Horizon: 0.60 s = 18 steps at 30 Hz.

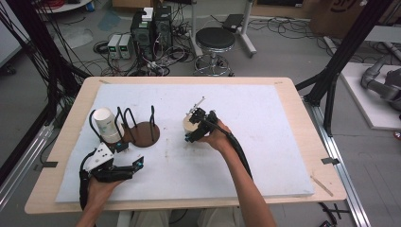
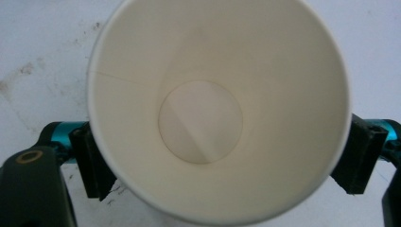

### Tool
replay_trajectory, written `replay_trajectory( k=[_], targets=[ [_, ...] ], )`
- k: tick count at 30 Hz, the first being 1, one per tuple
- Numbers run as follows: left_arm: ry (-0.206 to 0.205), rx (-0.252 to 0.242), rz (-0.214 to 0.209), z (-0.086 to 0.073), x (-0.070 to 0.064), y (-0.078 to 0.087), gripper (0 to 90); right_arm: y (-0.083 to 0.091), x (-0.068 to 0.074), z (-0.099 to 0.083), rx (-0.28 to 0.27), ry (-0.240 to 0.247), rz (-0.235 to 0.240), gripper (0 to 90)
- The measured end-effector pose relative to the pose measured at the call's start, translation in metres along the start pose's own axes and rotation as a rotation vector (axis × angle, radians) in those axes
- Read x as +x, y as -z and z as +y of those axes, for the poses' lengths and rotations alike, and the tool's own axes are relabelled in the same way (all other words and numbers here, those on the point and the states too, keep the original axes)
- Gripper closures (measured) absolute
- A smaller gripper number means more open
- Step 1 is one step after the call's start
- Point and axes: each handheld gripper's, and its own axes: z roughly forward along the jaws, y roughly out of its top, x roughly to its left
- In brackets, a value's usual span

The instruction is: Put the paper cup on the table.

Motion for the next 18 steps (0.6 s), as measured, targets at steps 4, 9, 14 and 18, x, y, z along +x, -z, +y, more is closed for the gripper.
replay_trajectory(
  k=[4, 9, 14, 18],
  targets=[
    [-0.001, 0.0, -0.001, 0.0, 0.0, 0.0, 16.7, 0.004, -0.001, -0.003, 0.006, -0.002, 0.001, 13.9],
    [-0.001, -0.002, 0.0, 0.0, 0.0, 0.0, 16.7, 0.01, -0.004, -0.015, -0.027, -0.025, 0.013, 14.0],
    [0.007, -0.009, -0.001, 0.0, 0.0, 0.001, 16.7, 0.022, -0.008, -0.038, -0.06, -0.061, 0.006, 14.0],
    [0.01, -0.02, -0.001, -0.001, 0.0, 0.002, 16.8, 0.04, -0.008, -0.064, -0.126, -0.098, -0.008, 14.1]
  ],
)
